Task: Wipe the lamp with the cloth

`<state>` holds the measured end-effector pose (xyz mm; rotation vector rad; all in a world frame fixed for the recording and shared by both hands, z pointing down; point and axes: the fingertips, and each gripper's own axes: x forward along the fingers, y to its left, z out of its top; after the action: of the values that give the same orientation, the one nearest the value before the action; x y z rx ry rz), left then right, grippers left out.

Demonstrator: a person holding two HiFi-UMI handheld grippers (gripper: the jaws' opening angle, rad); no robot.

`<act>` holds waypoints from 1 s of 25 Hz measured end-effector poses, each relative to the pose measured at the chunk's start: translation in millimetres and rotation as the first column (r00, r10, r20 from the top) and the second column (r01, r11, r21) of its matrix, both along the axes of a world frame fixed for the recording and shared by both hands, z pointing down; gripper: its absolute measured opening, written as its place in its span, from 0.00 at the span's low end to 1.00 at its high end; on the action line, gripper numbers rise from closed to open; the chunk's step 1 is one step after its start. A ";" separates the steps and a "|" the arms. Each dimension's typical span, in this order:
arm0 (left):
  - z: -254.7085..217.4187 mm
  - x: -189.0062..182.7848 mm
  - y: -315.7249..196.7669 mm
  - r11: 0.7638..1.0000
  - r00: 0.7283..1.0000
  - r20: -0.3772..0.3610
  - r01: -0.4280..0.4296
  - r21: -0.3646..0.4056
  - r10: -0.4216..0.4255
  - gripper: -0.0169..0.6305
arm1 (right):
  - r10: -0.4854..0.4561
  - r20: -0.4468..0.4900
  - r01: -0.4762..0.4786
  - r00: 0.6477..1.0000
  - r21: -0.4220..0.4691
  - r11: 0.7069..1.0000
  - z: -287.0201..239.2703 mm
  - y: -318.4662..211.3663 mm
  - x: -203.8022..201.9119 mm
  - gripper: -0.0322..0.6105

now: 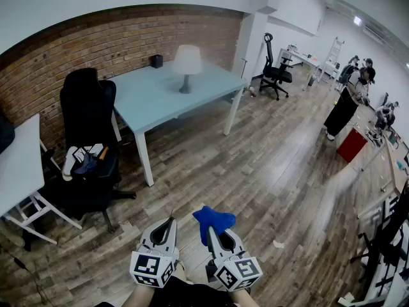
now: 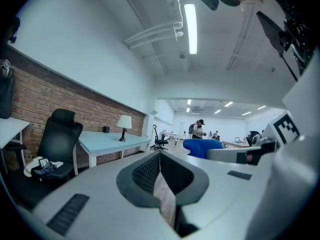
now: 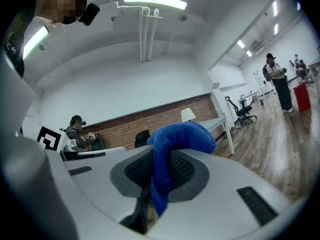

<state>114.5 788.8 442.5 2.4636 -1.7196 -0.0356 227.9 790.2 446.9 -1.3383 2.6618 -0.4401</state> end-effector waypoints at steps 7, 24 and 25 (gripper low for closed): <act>-21.8 -2.7 -43.9 0.998 1.000 0.008 -0.010 0.060 0.009 0.04 | -0.009 0.032 0.006 0.999 0.074 0.997 -23.7 -39.5 -7.5 0.14; -20.5 -43.5 -248.7 0.999 0.999 0.030 -0.034 0.025 0.033 0.04 | -0.007 0.015 0.006 1.000 0.032 0.999 -25.1 -247.5 -54.2 0.14; -19.6 -47.6 -263.4 0.999 0.999 0.032 -0.033 0.018 0.033 0.04 | -0.009 0.016 0.008 1.000 0.026 1.000 -24.7 -261.9 -59.1 0.14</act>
<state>66.9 525.4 423.0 2.5187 -1.6985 -0.0096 168.9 528.3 422.2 -1.3107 2.6518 -0.4140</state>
